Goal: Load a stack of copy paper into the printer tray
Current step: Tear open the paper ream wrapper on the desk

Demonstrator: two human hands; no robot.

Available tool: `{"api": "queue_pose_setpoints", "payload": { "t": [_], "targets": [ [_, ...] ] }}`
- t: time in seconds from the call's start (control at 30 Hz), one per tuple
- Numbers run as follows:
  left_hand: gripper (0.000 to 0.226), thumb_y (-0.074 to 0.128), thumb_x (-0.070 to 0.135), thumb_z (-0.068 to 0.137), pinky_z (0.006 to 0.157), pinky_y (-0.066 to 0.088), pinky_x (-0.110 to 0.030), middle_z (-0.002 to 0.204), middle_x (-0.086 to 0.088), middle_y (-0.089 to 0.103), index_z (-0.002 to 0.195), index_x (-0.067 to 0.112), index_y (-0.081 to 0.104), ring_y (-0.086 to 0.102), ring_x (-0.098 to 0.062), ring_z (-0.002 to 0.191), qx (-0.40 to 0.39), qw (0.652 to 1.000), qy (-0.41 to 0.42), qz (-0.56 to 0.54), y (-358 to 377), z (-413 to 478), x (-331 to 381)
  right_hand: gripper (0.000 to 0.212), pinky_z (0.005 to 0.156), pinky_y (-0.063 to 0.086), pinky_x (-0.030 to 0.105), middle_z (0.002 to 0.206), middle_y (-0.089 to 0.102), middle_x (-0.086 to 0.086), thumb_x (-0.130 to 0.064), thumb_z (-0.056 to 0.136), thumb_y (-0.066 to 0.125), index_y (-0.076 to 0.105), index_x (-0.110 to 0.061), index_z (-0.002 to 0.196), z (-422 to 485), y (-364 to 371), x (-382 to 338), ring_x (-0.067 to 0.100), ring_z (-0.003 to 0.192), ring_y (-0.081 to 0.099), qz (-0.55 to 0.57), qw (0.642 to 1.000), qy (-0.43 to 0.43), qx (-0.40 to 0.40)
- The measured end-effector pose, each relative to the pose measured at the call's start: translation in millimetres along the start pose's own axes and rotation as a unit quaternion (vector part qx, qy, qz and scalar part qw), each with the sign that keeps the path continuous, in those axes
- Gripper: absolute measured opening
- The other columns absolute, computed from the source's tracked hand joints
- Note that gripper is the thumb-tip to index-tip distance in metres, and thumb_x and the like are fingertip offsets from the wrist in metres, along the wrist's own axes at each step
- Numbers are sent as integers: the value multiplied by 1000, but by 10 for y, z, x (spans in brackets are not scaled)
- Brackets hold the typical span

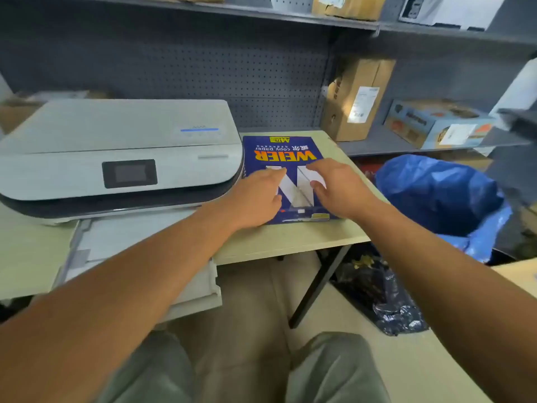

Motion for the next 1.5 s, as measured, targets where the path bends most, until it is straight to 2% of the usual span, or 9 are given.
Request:
{"api": "queue_pose_setpoints", "payload": {
  "t": [0.1, 0.23, 0.37, 0.57, 0.8, 0.93, 1.23, 1.37, 1.5],
  "targets": [
    [38, 47, 23, 99, 88, 45, -37, 138, -12, 55, 136, 12, 44, 54, -32, 122, -42, 998, -20, 39, 188, 137, -99, 36, 101, 50, 42, 136, 63, 10, -23, 97, 56, 64, -16, 131, 80, 273, 49, 31, 121, 60, 2, 1000, -2, -29],
    [44, 50, 37, 98, 92, 53, -49, 140, -8, 56, 137, 16, 50, 54, -30, 121, -80, 990, -35, 115, 343, 233, -182, 27, 90, 55, 45, 122, 67, 13, -25, 100, 52, 71, -12, 113, 86, 484, 77, 33, 111, 64, 0, 998, 29, -58],
    [44, 48, 45, 97, 86, 52, -46, 134, -1, 59, 132, 20, 57, 52, -28, 118, -111, 978, -16, 173, 405, 318, -215, 31, 91, 55, 45, 126, 62, 13, -28, 101, 52, 67, -13, 123, 136, 530, 85, 34, 111, 63, -19, 996, 56, -68],
    [43, 48, 45, 98, 87, 54, -51, 130, -1, 60, 130, 18, 58, 52, -28, 119, -111, 976, -14, 188, 431, 317, -223, 26, 87, 53, 40, 124, 66, 4, -32, 100, 55, 69, -27, 121, 224, 584, 164, 27, 114, 61, 16, 991, 114, -62],
    [44, 48, 46, 98, 87, 54, -48, 131, -2, 60, 132, 20, 57, 53, -27, 118, -125, 976, -22, 178, 470, 341, -235, 11, 79, 55, 35, 114, 68, -1, -33, 98, 60, 67, -29, 105, 288, 629, 247, 19, 104, 61, 85, 981, 152, -80],
    [47, 47, 46, 99, 91, 53, -52, 137, -2, 56, 136, 18, 53, 49, -28, 124, -134, 974, -23, 180, 500, 333, -239, 13, 78, 57, 37, 111, 68, 1, -32, 99, 58, 67, -25, 104, 264, 577, 217, 19, 96, 61, 71, 982, 164, -53],
    [46, 48, 43, 99, 94, 52, -51, 139, -3, 55, 137, 19, 49, 48, -27, 127, -153, 973, -30, 168, 460, 294, -215, 12, 79, 54, 38, 117, 65, -2, -28, 100, 53, 64, -24, 105, -55, 333, 128, 22, 105, 62, 84, 990, 110, 41],
    [46, 43, 40, 100, 93, 51, -51, 144, -3, 51, 146, 35, 36, 46, -30, 129, -136, 979, -11, 153, 437, 269, -177, 9, 84, 52, 31, 117, 68, -3, -26, 101, 54, 61, -22, 103, -322, 235, 103, 16, 108, 61, 141, 984, 71, 78],
    [40, 37, 42, 101, 93, 50, -53, 140, 0, 53, 141, 43, 37, 44, -30, 128, -153, 976, -1, 158, 471, 282, -198, 6, 89, 49, 26, 122, 69, -3, -21, 100, 56, 61, -18, 101, -626, 41, 46, 13, 114, 61, 183, 971, 53, 143]
  ]
}}
Point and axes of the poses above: each hand's wrist, its own z-axis towards the middle knuckle, its own y-axis out of the palm, x = y × z, the point moved 8 cm from there along z, towards the middle knuckle
